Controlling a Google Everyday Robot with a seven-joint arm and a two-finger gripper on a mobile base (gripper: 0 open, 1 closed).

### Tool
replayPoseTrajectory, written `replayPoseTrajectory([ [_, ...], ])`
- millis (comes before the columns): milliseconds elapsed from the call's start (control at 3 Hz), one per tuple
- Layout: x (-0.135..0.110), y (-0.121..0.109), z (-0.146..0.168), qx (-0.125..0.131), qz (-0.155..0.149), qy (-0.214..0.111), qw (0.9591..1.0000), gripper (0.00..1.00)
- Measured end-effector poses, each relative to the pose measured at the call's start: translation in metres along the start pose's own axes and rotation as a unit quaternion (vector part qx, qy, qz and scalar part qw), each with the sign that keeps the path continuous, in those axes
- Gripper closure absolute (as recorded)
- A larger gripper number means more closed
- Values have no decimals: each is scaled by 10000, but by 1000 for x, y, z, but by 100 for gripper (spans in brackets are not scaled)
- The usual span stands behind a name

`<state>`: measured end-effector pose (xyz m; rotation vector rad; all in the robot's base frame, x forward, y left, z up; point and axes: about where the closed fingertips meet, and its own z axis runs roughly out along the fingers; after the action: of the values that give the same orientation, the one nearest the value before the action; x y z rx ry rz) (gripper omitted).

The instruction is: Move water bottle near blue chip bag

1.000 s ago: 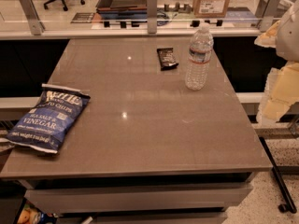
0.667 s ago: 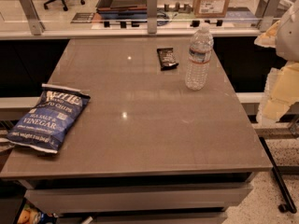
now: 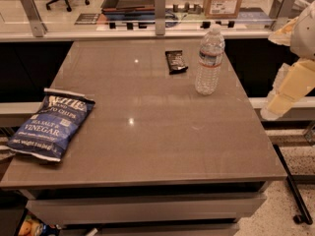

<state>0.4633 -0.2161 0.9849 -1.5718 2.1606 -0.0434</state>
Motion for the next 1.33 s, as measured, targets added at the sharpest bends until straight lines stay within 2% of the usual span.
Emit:
replayPoseTrajectory([
  [333, -4, -16, 27, 28, 422, -752, 9963, 0],
  [667, -14, -37, 54, 131, 691, -1620, 9843, 0],
  [1000, -30, -64, 69, 307, 788, -2373, 9677, 0],
  [1333, -44, -88, 87, 380, 863, -2952, 9508, 0],
])
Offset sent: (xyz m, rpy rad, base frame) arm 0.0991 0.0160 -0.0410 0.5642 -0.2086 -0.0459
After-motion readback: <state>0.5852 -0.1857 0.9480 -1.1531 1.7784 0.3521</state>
